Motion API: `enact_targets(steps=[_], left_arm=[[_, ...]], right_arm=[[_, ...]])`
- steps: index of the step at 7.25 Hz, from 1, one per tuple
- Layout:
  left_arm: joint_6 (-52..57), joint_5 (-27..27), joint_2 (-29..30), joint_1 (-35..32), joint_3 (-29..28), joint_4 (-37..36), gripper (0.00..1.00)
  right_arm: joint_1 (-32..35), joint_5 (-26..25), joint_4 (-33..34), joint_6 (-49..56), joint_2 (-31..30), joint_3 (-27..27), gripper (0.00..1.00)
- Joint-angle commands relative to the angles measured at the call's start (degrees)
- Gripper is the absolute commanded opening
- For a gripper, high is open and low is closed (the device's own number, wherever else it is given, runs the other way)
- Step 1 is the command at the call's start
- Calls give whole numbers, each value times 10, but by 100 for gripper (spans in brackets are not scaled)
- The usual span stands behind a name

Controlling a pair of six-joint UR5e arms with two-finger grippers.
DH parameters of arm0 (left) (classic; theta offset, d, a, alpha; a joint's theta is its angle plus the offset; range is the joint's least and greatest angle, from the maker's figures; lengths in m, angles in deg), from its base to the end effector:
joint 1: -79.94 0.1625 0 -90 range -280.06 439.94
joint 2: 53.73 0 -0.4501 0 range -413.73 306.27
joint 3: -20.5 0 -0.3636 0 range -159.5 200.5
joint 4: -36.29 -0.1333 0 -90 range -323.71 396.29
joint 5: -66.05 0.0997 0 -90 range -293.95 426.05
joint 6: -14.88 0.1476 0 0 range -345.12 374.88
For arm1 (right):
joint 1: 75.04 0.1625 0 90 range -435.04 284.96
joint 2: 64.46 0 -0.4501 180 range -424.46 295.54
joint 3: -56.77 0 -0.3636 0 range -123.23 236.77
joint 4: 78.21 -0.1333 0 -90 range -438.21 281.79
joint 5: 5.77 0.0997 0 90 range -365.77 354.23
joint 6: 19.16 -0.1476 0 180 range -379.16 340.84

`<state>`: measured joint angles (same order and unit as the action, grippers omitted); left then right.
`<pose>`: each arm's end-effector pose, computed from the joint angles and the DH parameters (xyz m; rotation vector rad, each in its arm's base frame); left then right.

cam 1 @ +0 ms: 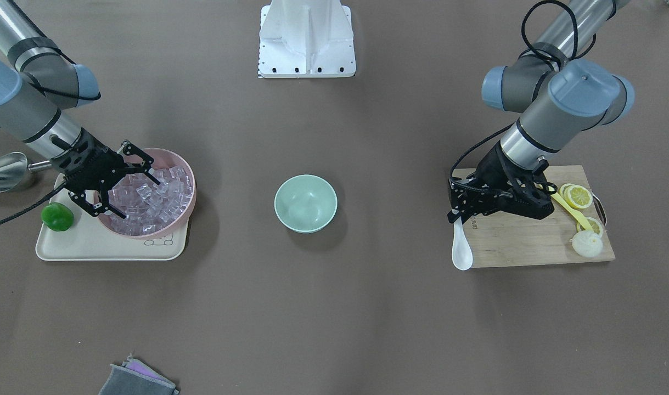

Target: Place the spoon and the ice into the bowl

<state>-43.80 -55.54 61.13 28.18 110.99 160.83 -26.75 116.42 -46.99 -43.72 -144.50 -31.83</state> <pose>0.3748 -0.5661 0.3920 0.2996 1.0888 -0.0300 -0.3525 -0.4776 0.5078 0.6945 -1.0515 -0.5887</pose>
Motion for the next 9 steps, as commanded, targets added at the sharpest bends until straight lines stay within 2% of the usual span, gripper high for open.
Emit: enact_targets(steps=[1,3,5,6,8,9], left_arm=[[0,1,-1,0,0,0,0],[0,1,0,1,-1,0,0],[3,1,1,1,-8,0,0],[5,1,1,2,-11,0,0],[5,1,9,3,-21,0,0],[6,1,9,3,-21,0,0]], right_arm=[[0,16,-33,-43,13,19,95],[2,19,30,-44,10,-29,95],[3,13,51,-43,3,-43,94],[2,10,51,-44,-9,-43,91],[-2,6,51,-44,-9,-43,72],[-4,7,51,-45,-7,-47,72]])
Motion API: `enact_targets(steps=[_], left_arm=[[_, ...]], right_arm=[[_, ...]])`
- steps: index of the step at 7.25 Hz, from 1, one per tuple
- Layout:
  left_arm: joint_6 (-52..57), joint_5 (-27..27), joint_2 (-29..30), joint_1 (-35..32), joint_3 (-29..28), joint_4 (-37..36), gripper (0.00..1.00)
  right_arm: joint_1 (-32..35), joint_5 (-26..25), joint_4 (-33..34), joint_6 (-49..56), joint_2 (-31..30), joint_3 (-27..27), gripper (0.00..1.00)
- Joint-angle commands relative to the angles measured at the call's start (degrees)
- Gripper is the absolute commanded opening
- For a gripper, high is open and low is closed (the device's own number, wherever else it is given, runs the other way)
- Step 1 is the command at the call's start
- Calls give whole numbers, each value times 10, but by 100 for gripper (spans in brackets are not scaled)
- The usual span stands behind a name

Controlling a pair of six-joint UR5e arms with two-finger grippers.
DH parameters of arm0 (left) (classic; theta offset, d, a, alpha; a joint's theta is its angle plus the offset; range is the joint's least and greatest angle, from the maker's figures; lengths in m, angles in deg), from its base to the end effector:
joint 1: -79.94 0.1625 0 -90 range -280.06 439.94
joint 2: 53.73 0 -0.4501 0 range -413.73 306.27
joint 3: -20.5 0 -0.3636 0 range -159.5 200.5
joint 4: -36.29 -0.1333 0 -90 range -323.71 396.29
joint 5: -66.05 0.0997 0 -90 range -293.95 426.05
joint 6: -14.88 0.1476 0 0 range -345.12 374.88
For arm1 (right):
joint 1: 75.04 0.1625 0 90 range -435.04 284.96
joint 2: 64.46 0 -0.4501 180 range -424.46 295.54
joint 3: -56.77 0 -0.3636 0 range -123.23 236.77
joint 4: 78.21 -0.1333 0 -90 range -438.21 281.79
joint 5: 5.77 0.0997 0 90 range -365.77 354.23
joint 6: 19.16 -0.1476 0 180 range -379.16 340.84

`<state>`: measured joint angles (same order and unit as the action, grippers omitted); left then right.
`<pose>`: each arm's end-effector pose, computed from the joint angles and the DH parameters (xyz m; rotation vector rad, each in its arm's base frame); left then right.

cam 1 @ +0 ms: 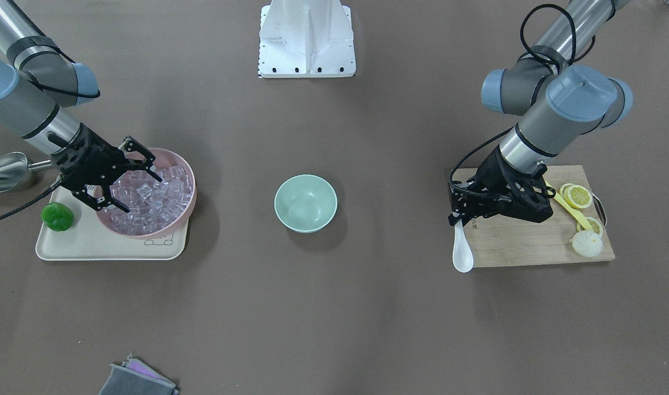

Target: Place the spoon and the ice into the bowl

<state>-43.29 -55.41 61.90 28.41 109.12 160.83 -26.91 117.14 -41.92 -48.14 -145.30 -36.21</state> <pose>0.3824 -0.5717 0.3989 0.2903 1.0745 -0.0260 -0.3482 -0.4681 0.4901 0.6195 -1.0706 -0.5254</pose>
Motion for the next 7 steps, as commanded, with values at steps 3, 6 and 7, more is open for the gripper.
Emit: enact_targets(steps=[3,6,7], left_arm=[[1,0,0,0,-2,0,0],[1,0,0,0,-2,0,0],[1,0,0,0,-2,0,0]], right_arm=[[-23,-2,0,-31,6,-4,76],[-26,0,0,-35,5,-4,63],[-26,-1,0,-35,3,-4,55]])
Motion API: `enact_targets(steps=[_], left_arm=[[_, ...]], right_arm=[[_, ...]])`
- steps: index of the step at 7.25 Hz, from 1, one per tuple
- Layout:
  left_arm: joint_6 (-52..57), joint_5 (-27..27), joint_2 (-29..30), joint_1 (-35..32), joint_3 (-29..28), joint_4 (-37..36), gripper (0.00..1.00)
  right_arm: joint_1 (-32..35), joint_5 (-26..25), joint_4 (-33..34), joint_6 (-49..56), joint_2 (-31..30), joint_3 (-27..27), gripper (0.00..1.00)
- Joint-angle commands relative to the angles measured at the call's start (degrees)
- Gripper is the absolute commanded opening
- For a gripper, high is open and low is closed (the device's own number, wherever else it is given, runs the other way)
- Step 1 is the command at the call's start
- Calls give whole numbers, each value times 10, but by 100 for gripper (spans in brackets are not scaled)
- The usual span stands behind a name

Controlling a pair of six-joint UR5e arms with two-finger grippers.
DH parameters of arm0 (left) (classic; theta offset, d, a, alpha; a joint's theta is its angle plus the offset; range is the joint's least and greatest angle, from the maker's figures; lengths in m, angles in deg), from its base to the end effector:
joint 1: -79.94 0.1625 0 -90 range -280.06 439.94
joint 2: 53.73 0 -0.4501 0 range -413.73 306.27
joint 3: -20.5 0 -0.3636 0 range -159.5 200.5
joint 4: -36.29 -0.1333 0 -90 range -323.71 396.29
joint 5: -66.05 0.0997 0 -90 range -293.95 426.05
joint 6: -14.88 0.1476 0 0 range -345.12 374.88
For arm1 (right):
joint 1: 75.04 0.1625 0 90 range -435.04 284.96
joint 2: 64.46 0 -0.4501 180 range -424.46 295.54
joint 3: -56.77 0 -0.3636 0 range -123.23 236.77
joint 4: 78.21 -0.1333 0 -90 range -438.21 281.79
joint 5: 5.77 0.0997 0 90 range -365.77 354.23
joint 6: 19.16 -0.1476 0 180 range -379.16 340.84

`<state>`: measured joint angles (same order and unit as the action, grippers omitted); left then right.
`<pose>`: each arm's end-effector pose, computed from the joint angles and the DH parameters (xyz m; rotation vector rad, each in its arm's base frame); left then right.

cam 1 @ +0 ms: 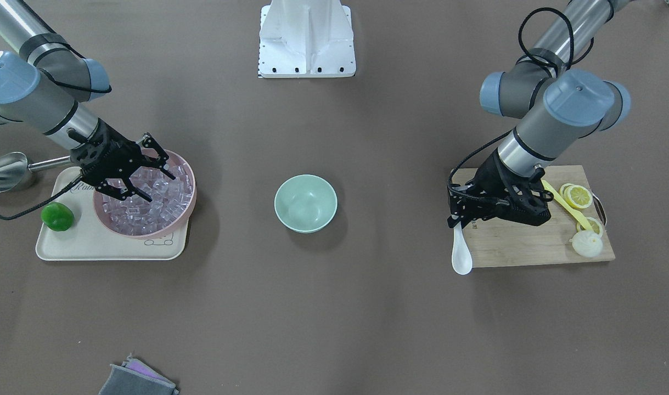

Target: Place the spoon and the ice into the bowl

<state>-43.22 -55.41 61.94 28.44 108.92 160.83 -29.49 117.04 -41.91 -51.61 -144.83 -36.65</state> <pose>0.3832 -0.5721 0.4002 0.2886 1.0726 -0.0254 -0.3701 -0.4534 0.4815 0.5761 -1.1081 -0.5148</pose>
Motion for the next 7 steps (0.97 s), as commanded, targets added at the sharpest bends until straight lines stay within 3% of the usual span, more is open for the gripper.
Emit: enact_targets(steps=[1,5,6,7], left_arm=[[0,0,0,0,0,-1,0],[1,-1,1,0,-2,-1,0],[1,-1,1,0,-2,-1,0],[1,-1,2,0,-2,-1,0]], right_arm=[[0,1,1,0,-3,0,55],[-2,6,2,-1,-7,0,56],[-2,6,2,-1,-7,0,54],[-2,6,2,-6,-6,0,43]])
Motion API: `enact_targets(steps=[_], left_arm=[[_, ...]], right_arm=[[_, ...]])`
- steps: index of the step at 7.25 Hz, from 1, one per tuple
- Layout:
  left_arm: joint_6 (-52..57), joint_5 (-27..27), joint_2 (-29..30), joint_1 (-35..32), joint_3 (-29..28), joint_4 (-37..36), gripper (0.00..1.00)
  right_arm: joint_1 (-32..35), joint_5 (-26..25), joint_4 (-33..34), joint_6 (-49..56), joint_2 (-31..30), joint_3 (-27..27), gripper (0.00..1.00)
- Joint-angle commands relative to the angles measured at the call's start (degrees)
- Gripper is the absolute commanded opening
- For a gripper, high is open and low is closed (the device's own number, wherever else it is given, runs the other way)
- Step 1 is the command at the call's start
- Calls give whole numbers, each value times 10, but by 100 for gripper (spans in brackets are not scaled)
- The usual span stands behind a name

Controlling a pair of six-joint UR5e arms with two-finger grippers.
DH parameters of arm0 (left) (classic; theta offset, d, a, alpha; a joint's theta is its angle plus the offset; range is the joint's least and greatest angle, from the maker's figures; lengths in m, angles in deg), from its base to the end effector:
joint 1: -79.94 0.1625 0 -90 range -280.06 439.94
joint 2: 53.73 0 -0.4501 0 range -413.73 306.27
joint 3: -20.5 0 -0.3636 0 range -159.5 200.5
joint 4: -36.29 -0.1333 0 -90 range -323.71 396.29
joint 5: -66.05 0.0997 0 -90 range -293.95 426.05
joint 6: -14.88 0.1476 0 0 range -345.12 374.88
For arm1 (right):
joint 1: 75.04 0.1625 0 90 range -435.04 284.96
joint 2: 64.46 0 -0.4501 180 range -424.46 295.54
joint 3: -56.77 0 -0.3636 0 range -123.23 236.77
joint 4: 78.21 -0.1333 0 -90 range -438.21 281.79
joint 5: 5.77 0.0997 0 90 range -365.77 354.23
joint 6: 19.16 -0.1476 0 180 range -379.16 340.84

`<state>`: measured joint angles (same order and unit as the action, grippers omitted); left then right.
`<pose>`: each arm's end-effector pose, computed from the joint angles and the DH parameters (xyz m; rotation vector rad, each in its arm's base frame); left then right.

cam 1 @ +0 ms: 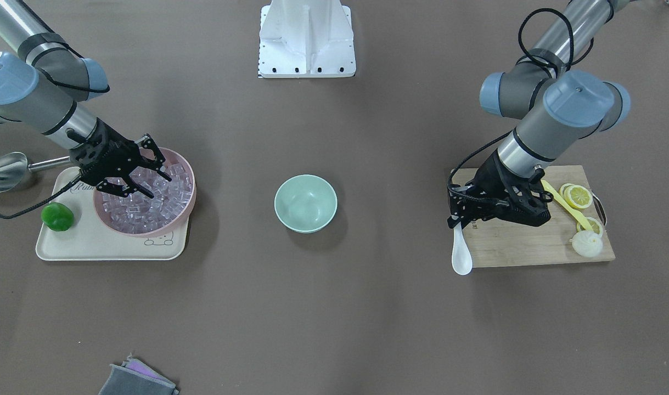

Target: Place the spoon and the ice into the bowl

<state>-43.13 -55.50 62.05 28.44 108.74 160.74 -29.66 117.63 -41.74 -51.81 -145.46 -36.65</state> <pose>0.3839 -0.5727 0.4006 0.2863 1.0713 -0.0241 -0.3694 -0.4484 0.4880 0.5541 -1.1091 -0.5166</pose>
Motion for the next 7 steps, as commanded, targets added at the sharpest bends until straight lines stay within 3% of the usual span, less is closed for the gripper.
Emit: enact_targets(steps=[1,2,4,6,7], left_arm=[[0,0,1,0,-1,0,0],[0,0,2,0,-4,0,0],[0,0,2,-1,-4,0,0],[-10,-3,12,-1,1,1,0],[-33,-1,27,0,-1,0,0]], right_arm=[[0,0,0,-21,2,0,17],[0,0,0,-29,5,0,0],[1,12,30,-31,7,-33,0],[12,23,245,-30,34,-165,0],[19,22,335,-30,83,-182,0]])
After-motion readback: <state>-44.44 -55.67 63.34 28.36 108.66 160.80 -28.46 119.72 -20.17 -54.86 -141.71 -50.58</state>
